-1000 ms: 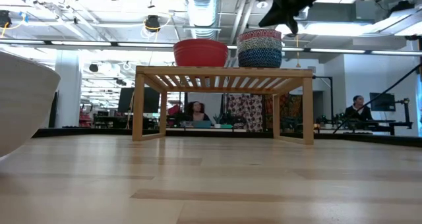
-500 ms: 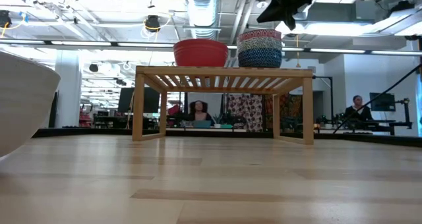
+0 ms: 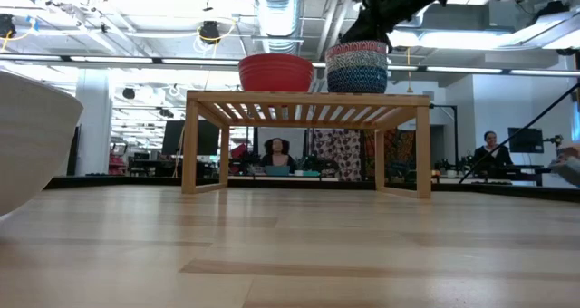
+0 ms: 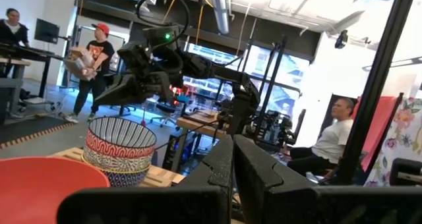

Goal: Place and stack bowls onto a shelf
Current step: Stack the small blue bowl on top of the other small red bowl on the shelf

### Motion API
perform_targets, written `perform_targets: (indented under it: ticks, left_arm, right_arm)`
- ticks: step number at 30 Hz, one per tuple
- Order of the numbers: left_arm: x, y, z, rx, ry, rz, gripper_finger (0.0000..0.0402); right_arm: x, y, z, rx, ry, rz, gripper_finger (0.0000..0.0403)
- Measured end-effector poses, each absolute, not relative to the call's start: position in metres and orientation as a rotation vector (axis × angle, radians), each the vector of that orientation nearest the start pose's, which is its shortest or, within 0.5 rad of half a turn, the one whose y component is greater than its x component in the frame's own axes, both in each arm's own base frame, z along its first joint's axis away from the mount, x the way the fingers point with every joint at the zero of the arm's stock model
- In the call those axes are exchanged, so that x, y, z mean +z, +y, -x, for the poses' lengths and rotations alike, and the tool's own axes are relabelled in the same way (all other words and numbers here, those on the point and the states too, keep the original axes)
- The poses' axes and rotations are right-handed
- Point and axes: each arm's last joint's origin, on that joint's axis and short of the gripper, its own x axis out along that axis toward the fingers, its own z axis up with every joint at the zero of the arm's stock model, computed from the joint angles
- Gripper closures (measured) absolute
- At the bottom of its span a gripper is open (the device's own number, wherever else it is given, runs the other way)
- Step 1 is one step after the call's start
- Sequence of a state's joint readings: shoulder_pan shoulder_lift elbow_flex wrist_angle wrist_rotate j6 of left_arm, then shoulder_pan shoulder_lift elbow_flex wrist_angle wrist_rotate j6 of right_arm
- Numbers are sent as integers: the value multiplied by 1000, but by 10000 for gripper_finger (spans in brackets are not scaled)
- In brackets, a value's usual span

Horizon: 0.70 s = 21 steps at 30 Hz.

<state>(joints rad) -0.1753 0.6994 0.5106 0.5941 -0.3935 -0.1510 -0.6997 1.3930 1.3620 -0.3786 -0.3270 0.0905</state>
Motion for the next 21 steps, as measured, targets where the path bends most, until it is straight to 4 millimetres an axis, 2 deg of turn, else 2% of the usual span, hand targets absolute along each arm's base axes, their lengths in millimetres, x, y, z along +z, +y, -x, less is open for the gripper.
perform_targets:
  ticks: [6, 13, 18, 21]
  left_arm:
    - [324, -16, -156, 216, -403, 240, 401]
    - [323, -15, -156, 231, -402, 237, 401]
    - [323, -15, -156, 237, -403, 239, 401]
    - [323, -15, -156, 254, -403, 242, 402]
  right_arm:
    - [377, -195, -240, -467, 340, -223, 384]
    - [354, -190, -230, -488, 306, -242, 384]
    - [364, -189, -226, -502, 226, -204, 384]
    - [361, -191, -224, -512, 246, -217, 384]
